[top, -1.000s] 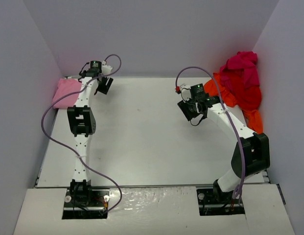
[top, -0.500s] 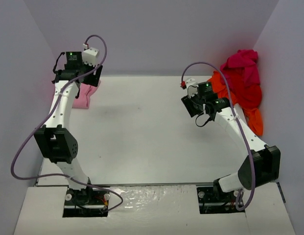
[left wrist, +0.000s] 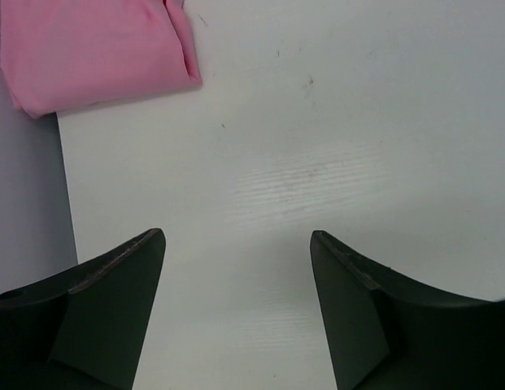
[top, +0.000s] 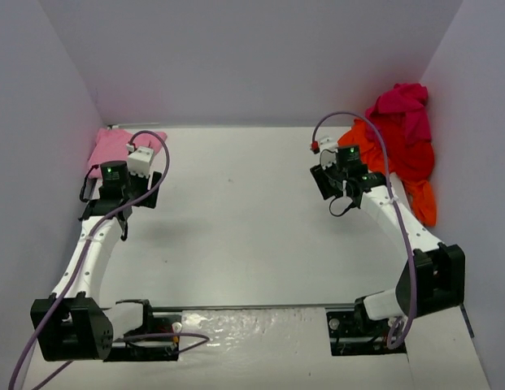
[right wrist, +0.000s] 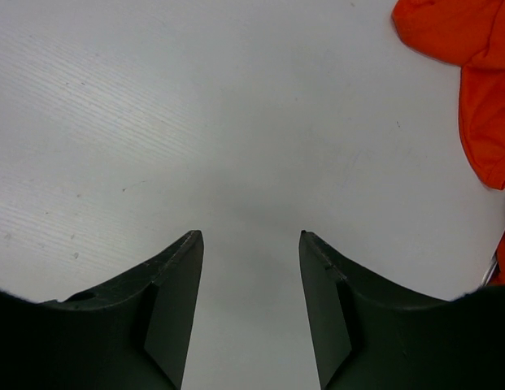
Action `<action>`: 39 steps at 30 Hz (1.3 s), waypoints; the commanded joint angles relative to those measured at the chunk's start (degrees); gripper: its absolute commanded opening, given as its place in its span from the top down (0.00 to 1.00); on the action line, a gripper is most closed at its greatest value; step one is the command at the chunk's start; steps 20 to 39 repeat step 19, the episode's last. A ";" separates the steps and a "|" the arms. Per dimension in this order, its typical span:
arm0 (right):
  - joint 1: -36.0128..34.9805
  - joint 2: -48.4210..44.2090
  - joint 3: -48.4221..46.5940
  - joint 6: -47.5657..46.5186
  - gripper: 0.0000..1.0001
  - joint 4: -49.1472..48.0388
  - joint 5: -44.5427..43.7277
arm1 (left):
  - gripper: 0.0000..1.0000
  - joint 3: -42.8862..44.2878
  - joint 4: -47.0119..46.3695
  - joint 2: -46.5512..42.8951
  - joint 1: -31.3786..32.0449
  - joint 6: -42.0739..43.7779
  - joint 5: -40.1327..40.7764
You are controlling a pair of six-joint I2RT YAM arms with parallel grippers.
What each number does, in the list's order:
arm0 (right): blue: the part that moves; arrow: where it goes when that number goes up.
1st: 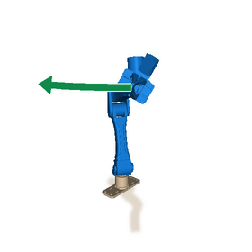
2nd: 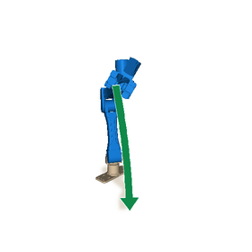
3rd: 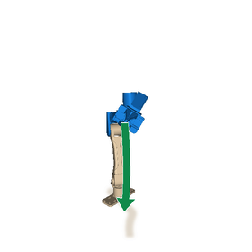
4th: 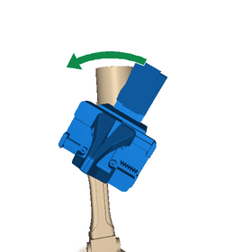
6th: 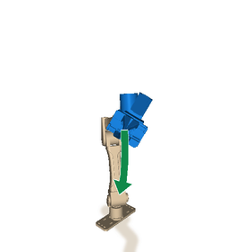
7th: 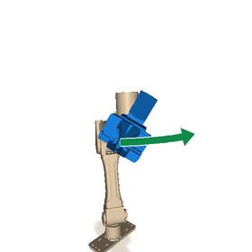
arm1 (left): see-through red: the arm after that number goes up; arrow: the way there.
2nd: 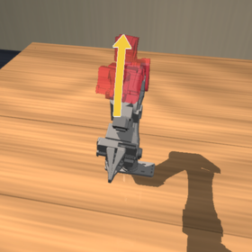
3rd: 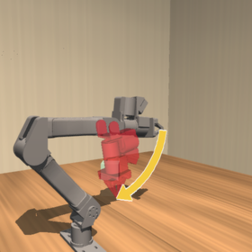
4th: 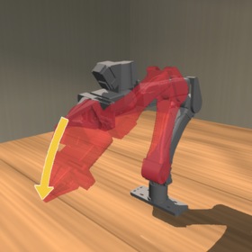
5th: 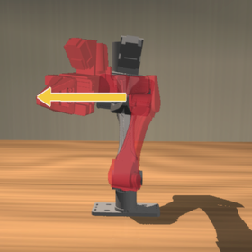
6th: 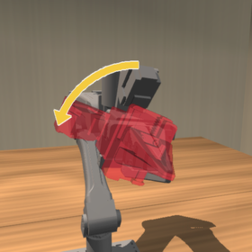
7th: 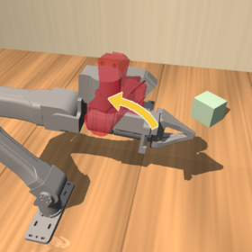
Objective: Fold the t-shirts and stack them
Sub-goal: Neatly place the folded tshirt to the corner
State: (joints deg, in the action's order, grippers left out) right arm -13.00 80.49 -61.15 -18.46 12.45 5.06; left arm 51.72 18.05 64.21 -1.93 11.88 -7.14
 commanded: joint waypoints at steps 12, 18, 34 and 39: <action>2.63 2.49 -1.88 2.36 0.51 -3.95 -2.49 | 0.31 -12.46 -16.32 -2.14 -4.83 -0.58 -6.91; 4.72 1.31 -3.23 3.64 0.52 -4.01 -0.95 | 0.32 -11.95 -19.61 1.11 -5.27 -4.44 -5.42; 5.06 1.05 -3.29 3.81 0.52 -4.09 -0.38 | 0.32 -12.04 -20.08 1.46 -5.32 -4.74 -4.64; 5.06 1.05 -3.29 3.81 0.52 -4.09 -0.38 | 0.32 -12.04 -20.08 1.46 -5.32 -4.74 -4.64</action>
